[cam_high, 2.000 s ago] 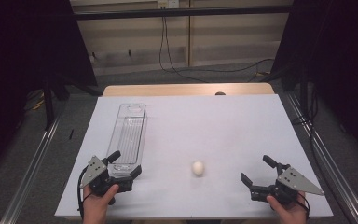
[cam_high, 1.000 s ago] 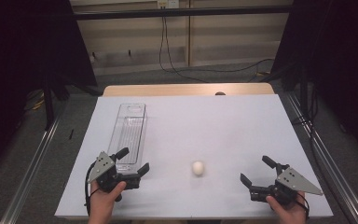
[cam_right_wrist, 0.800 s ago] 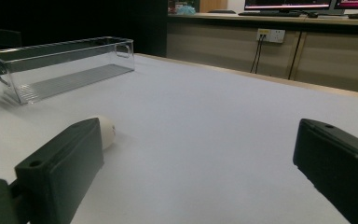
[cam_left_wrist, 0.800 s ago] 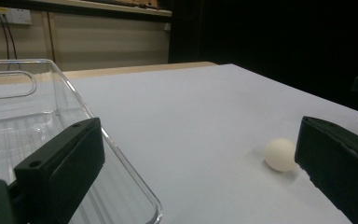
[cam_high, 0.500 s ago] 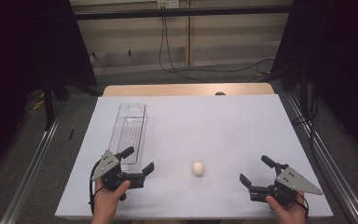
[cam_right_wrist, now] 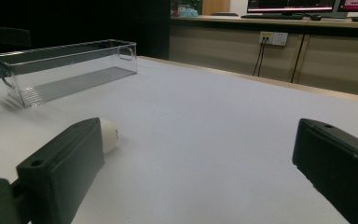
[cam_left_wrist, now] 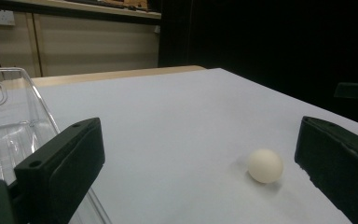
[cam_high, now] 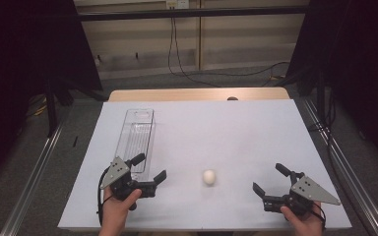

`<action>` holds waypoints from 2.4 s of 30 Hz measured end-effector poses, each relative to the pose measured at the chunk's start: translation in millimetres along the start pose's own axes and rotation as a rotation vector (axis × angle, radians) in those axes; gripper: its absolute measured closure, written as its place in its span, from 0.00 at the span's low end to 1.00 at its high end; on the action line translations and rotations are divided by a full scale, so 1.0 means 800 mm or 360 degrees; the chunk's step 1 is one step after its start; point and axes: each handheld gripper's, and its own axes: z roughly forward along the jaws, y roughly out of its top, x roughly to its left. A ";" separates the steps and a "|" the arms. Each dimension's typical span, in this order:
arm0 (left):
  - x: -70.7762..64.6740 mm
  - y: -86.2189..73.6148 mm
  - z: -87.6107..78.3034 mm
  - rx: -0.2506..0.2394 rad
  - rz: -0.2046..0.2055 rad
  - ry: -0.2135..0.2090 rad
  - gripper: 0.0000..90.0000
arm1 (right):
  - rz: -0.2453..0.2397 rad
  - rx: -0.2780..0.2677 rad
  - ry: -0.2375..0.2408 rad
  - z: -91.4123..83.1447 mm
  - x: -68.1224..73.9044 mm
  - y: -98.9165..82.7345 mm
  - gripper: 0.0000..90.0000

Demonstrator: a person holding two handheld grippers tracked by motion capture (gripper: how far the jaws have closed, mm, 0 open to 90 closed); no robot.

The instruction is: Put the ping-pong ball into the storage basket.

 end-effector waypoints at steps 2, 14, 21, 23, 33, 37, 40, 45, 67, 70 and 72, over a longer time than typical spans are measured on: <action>0.000 0.001 0.001 0.0020 0.0037 -0.0004 0.02 | -0.0002 -0.0004 -0.0001 0.001 0.000 0.000 0.02; -0.010 0.002 0.011 0.0037 0.0043 -0.0027 0.02 | -0.0006 -0.0004 0.0002 0.002 0.000 0.000 0.02; -0.017 0.004 0.023 0.0061 0.0059 -0.0056 0.02 | 0.0007 -0.0005 -0.0002 0.002 -0.001 0.000 0.02; -0.018 0.004 0.024 0.0082 0.0074 -0.0063 0.02 | 0.0012 -0.0008 -0.0006 0.002 -0.001 0.001 0.02; -0.025 0.005 0.034 0.0088 0.0060 -0.0095 0.02 | 0.0008 -0.0001 0.0004 0.002 -0.001 0.000 0.02; -0.025 0.005 0.036 0.0116 0.0092 -0.0110 0.02 | 0.0008 -0.0001 0.0007 0.002 -0.001 0.000 0.02; -0.027 0.005 0.039 0.0110 0.0072 -0.0099 0.02 | 0.0011 0.0001 0.0009 0.002 -0.001 0.000 0.02; -0.030 0.005 0.043 0.0116 0.0082 -0.0114 0.02 | 0.0009 0.0002 0.0011 0.002 -0.002 0.000 0.02; -0.034 0.005 0.056 0.0175 0.0131 -0.0140 0.02 | 0.0016 -0.0001 0.0002 0.002 -0.001 0.000 0.02; -0.037 0.004 0.060 0.0163 0.0094 -0.0136 0.02 | 0.0013 -0.0004 0.0003 0.002 -0.001 0.000 0.02; -0.039 0.004 0.062 0.0158 0.0092 -0.0143 0.02 | 0.0011 -0.0006 0.0009 0.002 -0.001 0.000 0.02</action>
